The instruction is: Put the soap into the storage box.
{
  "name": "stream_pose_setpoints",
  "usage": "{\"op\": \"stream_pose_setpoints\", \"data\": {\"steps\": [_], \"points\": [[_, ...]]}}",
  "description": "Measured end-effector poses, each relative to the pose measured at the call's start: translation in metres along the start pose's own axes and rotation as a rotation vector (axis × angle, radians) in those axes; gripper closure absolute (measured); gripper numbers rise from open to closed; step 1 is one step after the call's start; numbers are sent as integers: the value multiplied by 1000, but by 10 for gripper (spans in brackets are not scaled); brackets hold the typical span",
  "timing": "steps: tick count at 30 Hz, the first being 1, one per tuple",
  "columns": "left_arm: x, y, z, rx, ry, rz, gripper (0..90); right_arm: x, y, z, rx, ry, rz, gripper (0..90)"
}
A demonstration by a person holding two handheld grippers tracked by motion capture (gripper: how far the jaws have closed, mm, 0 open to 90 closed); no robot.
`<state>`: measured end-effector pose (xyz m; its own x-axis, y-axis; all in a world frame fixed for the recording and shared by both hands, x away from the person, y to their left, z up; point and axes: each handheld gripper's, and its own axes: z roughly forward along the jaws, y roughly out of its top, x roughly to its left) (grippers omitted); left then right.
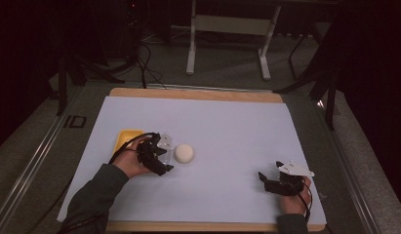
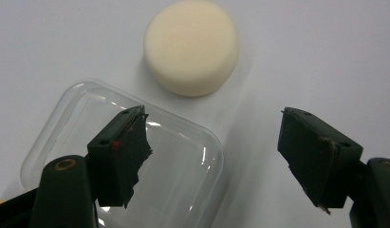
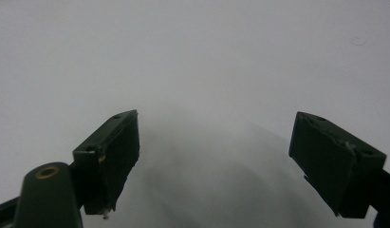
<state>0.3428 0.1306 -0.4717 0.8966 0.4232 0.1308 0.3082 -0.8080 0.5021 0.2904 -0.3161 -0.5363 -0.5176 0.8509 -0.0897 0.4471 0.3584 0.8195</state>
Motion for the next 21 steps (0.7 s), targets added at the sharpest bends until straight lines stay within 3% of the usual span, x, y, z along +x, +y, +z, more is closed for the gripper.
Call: {"op": "stream_pose_setpoints", "data": {"steps": [21], "points": [[6,16,13,33,-30,12,213,0,0,0,-6,0,0,170]]}}
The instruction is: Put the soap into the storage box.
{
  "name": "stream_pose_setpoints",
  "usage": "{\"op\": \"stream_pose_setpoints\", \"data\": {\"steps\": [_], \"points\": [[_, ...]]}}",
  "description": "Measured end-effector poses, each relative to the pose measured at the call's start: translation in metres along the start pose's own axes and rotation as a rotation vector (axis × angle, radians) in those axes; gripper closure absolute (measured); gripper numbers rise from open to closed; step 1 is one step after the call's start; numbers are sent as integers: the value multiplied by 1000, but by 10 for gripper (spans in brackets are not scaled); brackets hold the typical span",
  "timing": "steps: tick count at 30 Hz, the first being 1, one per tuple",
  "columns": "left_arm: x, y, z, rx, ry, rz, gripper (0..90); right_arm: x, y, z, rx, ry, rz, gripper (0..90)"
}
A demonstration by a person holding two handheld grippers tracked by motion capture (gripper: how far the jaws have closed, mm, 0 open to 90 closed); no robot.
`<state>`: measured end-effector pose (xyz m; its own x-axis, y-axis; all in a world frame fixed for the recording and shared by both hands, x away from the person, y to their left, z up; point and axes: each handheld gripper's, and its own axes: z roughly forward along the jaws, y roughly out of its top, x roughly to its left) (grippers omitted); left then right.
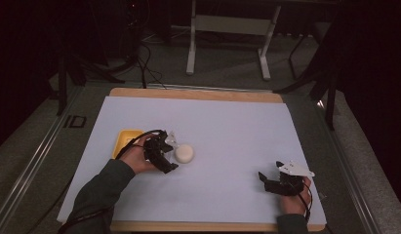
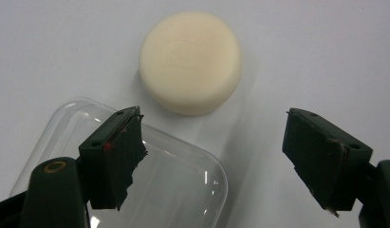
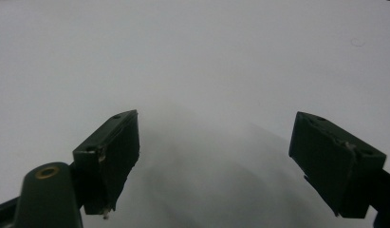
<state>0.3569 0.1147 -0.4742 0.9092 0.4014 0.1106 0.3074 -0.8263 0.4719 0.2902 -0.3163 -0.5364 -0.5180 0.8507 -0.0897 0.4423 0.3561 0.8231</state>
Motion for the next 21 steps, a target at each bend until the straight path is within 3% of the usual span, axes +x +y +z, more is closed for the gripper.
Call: {"op": "stream_pose_setpoints", "data": {"steps": [21], "points": [[8,18,15,36,-9,1,173,0,0,0,0,3,-1,170]]}}
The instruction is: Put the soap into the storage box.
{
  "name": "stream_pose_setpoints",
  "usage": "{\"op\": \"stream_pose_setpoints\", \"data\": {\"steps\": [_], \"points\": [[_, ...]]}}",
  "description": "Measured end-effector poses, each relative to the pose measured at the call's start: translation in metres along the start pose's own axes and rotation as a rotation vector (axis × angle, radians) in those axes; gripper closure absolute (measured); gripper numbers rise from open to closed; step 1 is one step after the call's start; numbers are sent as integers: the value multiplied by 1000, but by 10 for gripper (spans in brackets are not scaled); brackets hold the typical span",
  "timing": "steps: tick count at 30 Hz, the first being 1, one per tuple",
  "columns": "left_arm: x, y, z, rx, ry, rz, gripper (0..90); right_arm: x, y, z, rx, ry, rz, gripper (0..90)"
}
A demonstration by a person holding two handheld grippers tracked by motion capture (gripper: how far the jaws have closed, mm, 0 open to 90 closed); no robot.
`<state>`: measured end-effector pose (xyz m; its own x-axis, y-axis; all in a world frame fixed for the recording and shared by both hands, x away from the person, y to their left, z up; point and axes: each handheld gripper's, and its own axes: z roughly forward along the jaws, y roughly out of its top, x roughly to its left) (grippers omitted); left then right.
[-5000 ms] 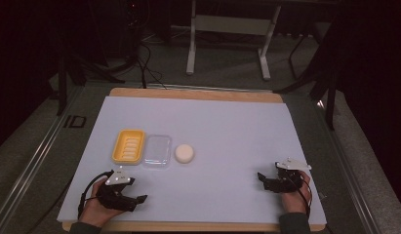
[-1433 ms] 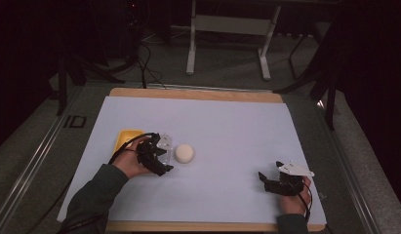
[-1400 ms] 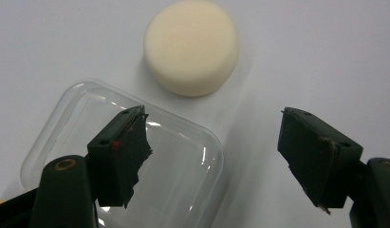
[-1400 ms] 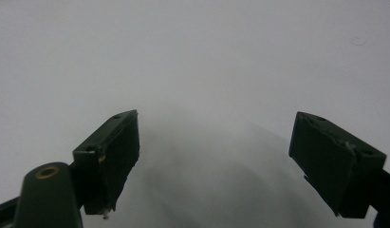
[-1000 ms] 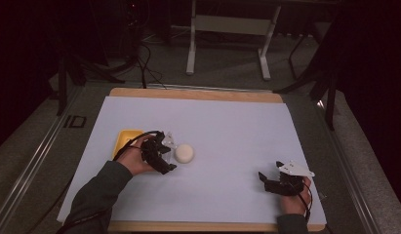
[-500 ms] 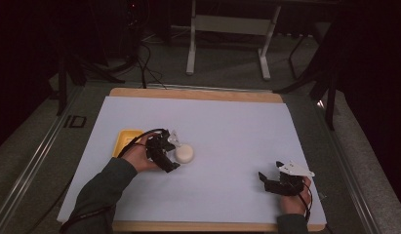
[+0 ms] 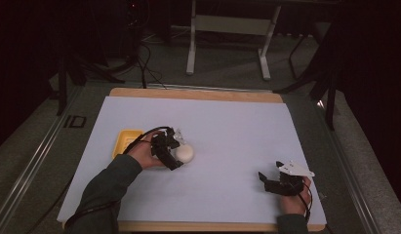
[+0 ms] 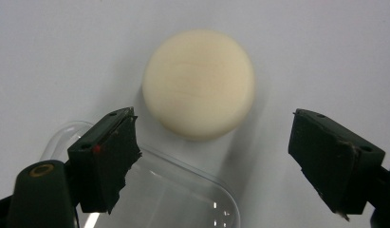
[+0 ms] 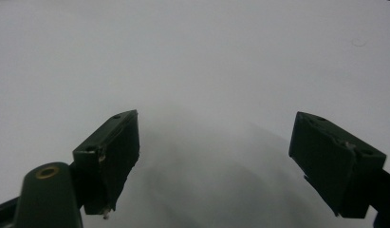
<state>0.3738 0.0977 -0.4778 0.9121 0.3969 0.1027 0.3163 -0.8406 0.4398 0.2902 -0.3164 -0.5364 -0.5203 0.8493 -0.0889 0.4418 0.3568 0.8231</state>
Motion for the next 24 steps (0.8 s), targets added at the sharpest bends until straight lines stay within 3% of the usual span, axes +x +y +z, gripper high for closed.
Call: {"op": "stream_pose_setpoints", "data": {"steps": [24], "points": [[13,17,16,84,-28,-15,149,0,0,0,0,3,1,170]]}}
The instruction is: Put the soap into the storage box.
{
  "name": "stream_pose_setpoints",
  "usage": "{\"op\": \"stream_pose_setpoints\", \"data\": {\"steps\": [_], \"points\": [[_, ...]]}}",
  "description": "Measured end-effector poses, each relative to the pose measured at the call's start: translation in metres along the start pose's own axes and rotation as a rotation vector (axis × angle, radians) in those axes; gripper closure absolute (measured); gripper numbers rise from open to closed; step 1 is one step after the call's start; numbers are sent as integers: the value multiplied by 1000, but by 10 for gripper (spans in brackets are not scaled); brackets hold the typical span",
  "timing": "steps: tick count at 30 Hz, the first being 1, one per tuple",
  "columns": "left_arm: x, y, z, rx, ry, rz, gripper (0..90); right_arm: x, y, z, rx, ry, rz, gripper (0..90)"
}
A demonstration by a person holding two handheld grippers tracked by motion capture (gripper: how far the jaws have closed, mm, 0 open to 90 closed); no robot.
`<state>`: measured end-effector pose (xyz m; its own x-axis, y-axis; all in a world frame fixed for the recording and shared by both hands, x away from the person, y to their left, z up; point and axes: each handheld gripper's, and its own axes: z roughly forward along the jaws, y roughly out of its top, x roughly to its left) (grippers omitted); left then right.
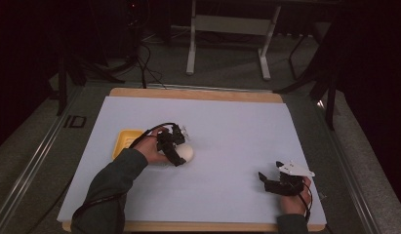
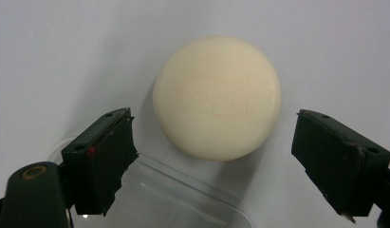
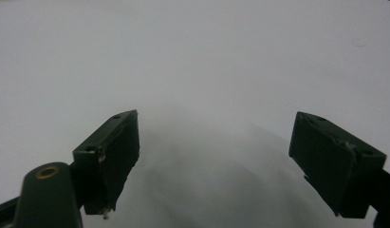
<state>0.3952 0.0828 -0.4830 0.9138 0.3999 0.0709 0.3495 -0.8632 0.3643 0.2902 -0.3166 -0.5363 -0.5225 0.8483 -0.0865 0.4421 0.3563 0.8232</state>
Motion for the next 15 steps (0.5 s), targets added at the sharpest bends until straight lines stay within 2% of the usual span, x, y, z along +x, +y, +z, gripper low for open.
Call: {"op": "stream_pose_setpoints", "data": {"steps": [15], "points": [[4,12,12,50,-35,-7,150,0,0,0,2,1,1,170]]}}
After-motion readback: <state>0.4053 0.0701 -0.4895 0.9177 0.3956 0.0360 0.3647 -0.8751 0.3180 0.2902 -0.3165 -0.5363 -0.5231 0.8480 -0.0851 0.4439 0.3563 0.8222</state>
